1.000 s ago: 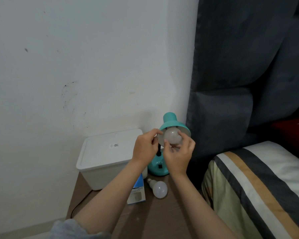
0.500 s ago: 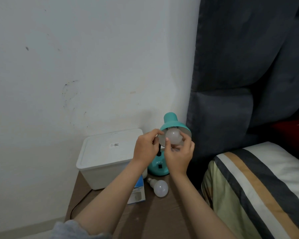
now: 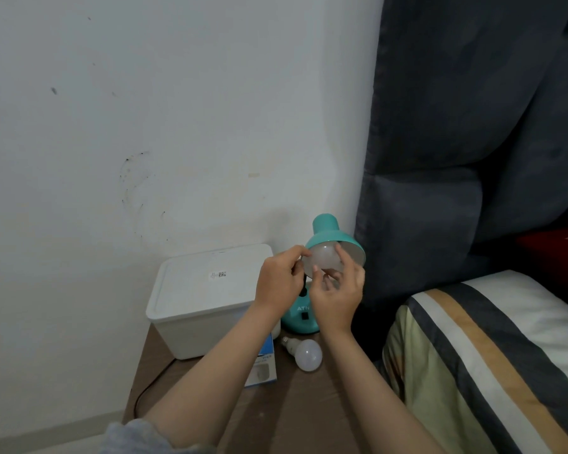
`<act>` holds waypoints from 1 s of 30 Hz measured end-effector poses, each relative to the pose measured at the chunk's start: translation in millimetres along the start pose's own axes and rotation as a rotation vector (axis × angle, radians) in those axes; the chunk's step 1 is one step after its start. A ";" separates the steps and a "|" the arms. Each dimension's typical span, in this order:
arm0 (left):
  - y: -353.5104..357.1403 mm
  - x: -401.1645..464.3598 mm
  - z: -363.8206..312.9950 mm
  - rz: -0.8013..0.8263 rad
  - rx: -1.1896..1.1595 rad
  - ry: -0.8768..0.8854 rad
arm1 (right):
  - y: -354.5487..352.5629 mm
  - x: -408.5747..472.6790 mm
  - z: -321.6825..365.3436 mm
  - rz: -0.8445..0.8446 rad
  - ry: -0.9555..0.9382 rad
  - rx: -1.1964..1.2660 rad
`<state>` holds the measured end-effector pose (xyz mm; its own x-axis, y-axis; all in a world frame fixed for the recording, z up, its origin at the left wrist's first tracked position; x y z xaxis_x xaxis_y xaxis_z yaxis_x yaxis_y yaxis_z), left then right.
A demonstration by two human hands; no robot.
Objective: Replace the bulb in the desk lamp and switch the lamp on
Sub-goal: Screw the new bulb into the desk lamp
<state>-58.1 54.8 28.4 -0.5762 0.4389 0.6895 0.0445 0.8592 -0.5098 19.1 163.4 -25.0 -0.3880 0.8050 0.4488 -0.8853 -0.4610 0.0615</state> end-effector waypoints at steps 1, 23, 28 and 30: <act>0.1 -0.3 -0.2 0.002 -0.002 0.002 | -1.5 1.3 2.6 -0.018 0.007 0.010; -1.0 -0.8 0.2 0.006 -0.008 -0.004 | -5.0 -1.1 -1.3 -0.039 0.006 -0.083; -1.0 0.2 -0.2 0.002 -0.005 -0.002 | -7.9 3.8 -2.8 -0.052 0.084 -0.071; -0.4 0.0 0.1 0.007 -0.002 0.003 | -7.7 4.3 -3.6 -0.064 0.093 -0.073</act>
<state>-58.1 54.4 28.6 -0.5732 0.4455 0.6878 0.0496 0.8566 -0.5136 23.4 171.7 -26.7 -0.3494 0.8644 0.3617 -0.9238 -0.3822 0.0210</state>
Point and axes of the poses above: each hand's wrist, its own x-axis towards the middle knuckle, its own y-axis out of the palm, z = x × y, the point moved 8 cm from there along x, towards the middle knuckle, and after that the axes turned 7 degrees about y, right-handed, at the moved point
